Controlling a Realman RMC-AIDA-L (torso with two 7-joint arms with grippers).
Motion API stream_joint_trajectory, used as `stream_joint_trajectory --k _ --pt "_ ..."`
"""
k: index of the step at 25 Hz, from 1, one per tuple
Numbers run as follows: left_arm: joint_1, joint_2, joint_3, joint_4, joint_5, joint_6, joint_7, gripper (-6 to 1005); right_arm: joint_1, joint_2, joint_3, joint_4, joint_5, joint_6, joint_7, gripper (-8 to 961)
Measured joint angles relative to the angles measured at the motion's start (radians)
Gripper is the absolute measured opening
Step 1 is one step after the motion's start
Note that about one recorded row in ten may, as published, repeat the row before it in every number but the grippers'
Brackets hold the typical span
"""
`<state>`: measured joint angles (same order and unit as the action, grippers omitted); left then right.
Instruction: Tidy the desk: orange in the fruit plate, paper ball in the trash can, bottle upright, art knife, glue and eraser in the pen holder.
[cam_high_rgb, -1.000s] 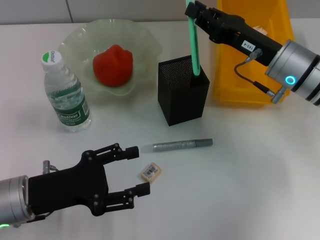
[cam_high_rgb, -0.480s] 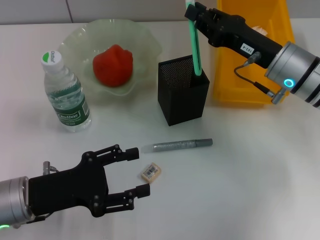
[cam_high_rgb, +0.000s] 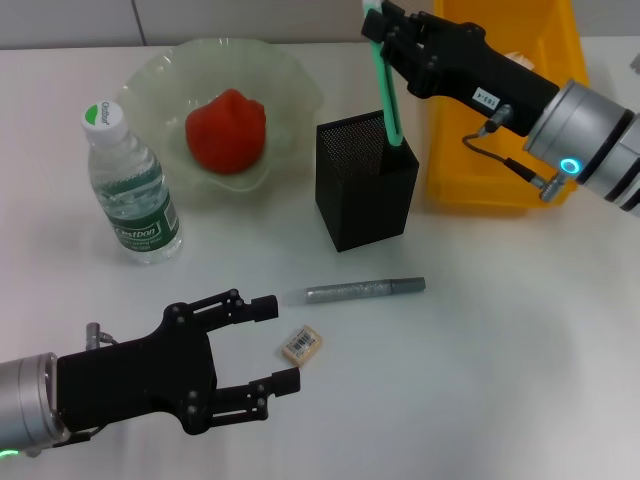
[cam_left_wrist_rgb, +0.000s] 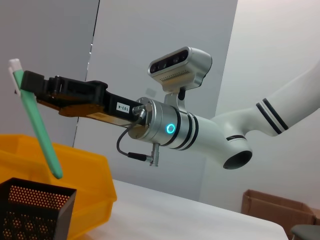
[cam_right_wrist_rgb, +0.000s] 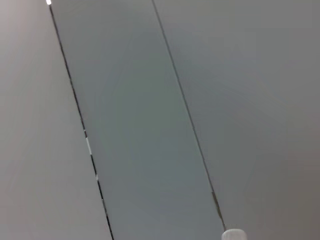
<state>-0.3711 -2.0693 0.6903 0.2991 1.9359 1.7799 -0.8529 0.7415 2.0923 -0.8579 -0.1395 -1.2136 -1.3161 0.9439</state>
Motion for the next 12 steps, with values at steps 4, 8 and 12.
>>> stream_joint_trajectory --k 4,8,12 --pt "0.000 0.000 0.000 0.000 0.000 0.000 0.000 783 0.002 0.000 -0.015 0.004 -0.004 0.000 -0.055 173" --pt "0.000 0.000 0.000 0.000 0.000 0.001 0.000 783 0.002 0.000 -0.028 0.030 -0.006 0.000 -0.177 173" --pt "0.000 0.000 0.000 -0.001 0.000 0.001 0.000 783 0.003 0.000 -0.030 0.040 -0.006 0.000 -0.234 174"
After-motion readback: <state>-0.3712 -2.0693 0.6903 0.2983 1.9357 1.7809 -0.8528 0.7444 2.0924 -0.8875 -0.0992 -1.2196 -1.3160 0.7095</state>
